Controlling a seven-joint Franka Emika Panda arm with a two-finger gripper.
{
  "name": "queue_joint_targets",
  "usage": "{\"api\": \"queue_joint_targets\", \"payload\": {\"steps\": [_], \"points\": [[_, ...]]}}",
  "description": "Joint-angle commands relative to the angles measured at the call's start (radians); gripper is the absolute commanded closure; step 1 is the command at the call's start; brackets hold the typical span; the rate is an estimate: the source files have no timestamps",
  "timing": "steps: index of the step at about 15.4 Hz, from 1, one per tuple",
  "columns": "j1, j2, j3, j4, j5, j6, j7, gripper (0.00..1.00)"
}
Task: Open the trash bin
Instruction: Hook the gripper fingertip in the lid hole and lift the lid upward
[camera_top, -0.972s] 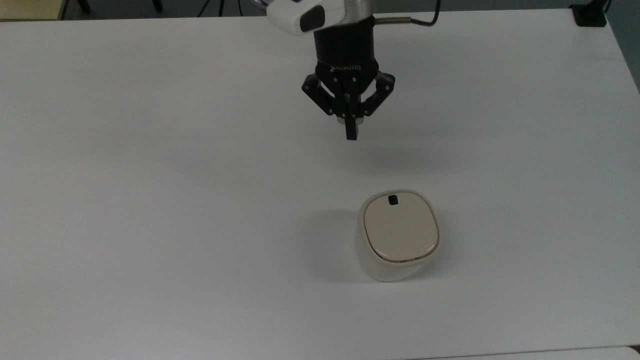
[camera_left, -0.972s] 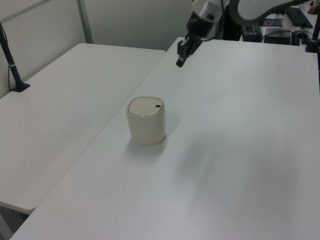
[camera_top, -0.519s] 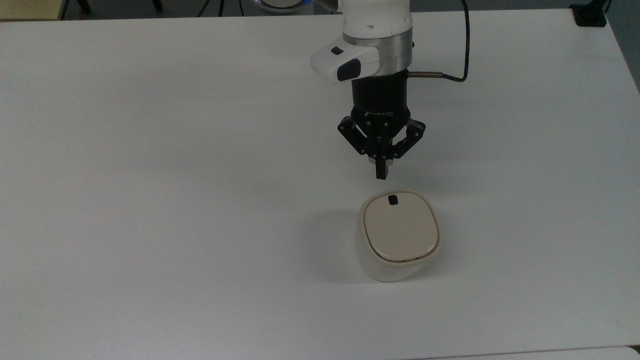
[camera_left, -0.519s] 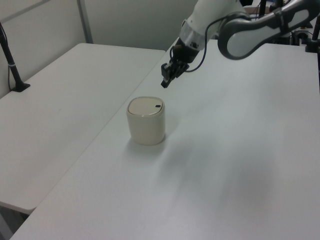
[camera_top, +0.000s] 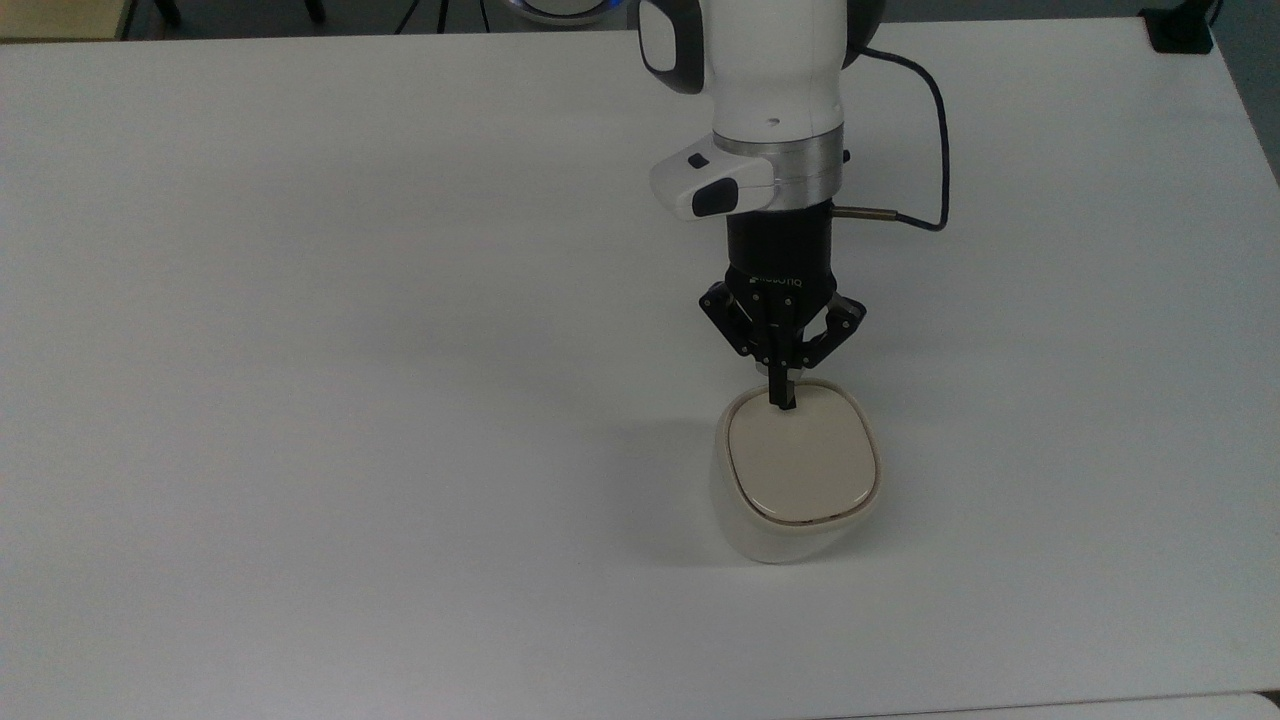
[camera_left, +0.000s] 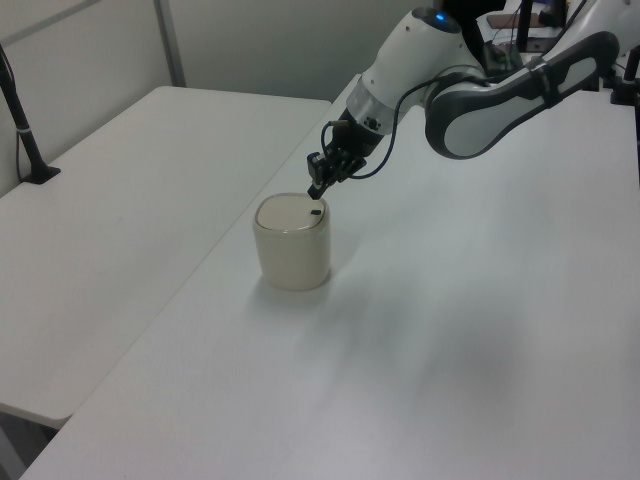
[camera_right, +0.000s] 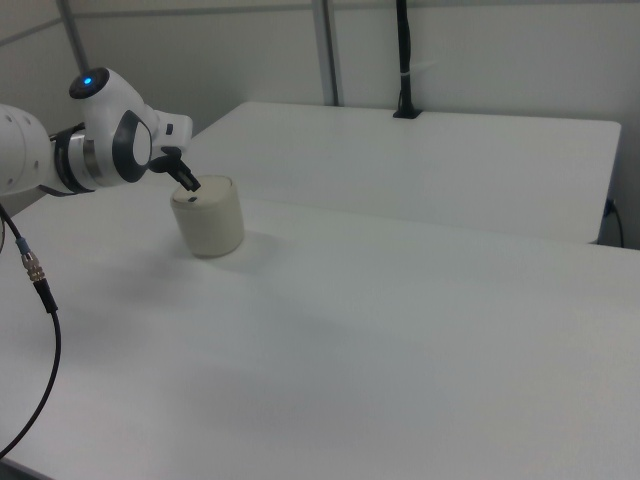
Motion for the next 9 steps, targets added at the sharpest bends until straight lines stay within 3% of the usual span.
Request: {"api": "queue_joint_targets", "payload": {"steps": [1, 5, 9], "points": [[0.019, 0.039, -0.009, 0.038, -0.068, 0.014, 0.039, 1.0], [0.037, 0.056, -0.009, 0.035, -0.157, 0.011, 0.07, 1.0], [0.034, 0.052, -0.009, 0.035, -0.172, 0.01, 0.073, 1.0]]}}
